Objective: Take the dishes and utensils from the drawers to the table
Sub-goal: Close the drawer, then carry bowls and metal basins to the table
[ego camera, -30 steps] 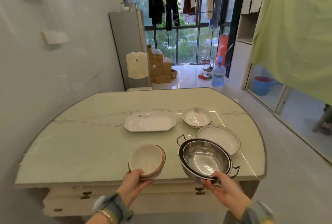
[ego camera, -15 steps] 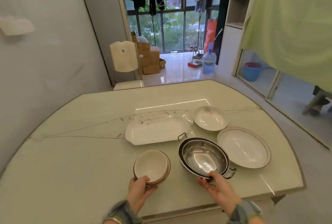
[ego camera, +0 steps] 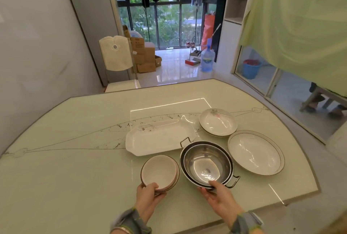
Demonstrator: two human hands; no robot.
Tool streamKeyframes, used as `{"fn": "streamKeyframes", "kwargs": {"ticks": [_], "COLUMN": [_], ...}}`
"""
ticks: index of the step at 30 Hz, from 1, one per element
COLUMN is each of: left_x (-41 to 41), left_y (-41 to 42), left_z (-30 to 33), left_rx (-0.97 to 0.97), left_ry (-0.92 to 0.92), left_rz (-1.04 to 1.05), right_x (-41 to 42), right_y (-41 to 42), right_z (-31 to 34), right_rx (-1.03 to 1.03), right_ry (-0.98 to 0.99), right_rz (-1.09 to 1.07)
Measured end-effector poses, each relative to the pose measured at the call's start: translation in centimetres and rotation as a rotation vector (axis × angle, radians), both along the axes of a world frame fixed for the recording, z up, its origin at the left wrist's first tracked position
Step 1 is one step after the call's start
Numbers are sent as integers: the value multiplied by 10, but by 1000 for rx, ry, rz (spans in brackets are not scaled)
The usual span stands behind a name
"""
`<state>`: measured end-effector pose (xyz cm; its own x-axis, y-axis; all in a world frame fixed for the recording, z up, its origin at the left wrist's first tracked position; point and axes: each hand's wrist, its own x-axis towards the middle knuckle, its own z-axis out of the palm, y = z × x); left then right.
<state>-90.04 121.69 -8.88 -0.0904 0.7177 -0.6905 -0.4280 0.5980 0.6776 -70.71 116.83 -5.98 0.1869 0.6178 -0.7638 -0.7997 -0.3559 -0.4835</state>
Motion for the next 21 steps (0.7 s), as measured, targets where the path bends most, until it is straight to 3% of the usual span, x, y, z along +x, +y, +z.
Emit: {"fn": "streamKeyframes", "kwargs": {"ticks": [14,21], "left_x": [4,37], "left_y": [-19,-82], "left_z": [16,43], "left_rx": [-18,-46], "left_ry": [48,-15], "left_rz": [-44,-89], "right_x": [15,53], "right_y": [-30,-96], "right_z": [6,30], "right_rx": [115,142], "right_ry": [-31,-109], "right_rz": [126,221]}}
